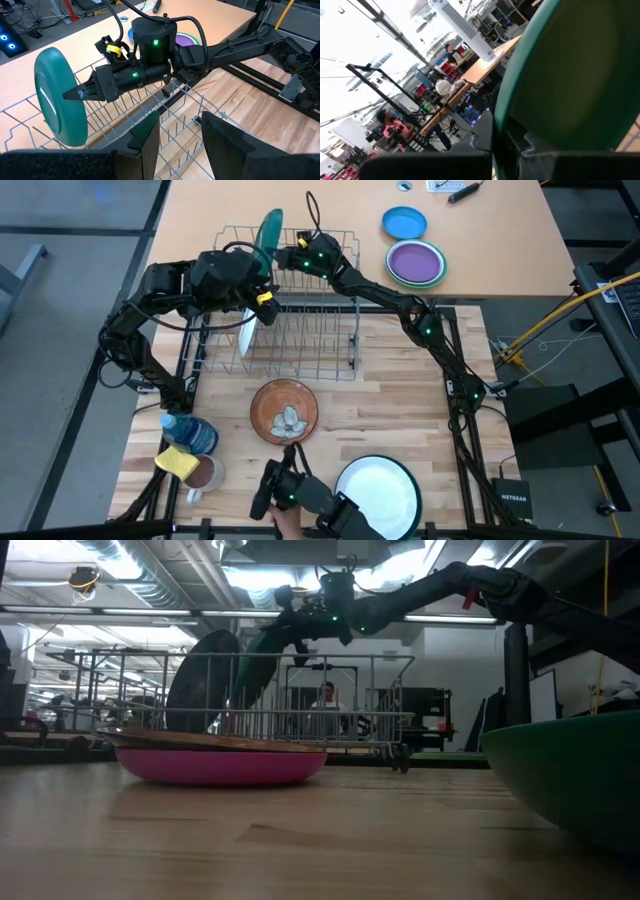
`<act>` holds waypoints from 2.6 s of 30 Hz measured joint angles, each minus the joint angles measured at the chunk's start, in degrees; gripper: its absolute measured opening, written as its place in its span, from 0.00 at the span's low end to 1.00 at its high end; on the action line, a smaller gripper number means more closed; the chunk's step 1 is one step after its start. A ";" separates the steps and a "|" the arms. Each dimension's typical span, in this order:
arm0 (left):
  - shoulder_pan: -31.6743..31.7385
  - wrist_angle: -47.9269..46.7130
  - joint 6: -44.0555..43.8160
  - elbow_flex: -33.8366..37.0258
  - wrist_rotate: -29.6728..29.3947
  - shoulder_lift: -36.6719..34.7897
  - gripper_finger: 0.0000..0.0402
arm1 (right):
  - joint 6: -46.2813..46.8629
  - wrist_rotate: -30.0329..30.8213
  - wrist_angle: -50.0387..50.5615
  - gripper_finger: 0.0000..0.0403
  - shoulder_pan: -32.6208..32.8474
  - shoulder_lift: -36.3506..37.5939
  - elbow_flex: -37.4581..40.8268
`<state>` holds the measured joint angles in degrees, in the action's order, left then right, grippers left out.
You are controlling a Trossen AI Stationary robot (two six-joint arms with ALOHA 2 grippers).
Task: Sort dishes
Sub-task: Put the top green plate on the dish rack
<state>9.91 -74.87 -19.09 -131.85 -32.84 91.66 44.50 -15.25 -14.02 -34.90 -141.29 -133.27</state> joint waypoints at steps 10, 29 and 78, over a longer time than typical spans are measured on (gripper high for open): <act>0.00 0.05 0.00 0.00 0.00 0.00 0.33 | 0.07 0.69 1.01 0.02 0.11 -1.93 -0.07; -0.02 0.07 -0.31 0.00 0.00 0.00 0.33 | -2.79 0.40 4.91 0.15 -0.06 -2.14 0.00; 0.00 0.07 -1.85 0.00 -0.01 0.00 0.33 | -13.54 -15.34 0.82 0.02 -0.76 -2.19 0.02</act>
<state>9.91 -74.81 -20.94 -131.85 -32.85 91.66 30.96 -30.59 -13.19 -35.66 -143.48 -133.25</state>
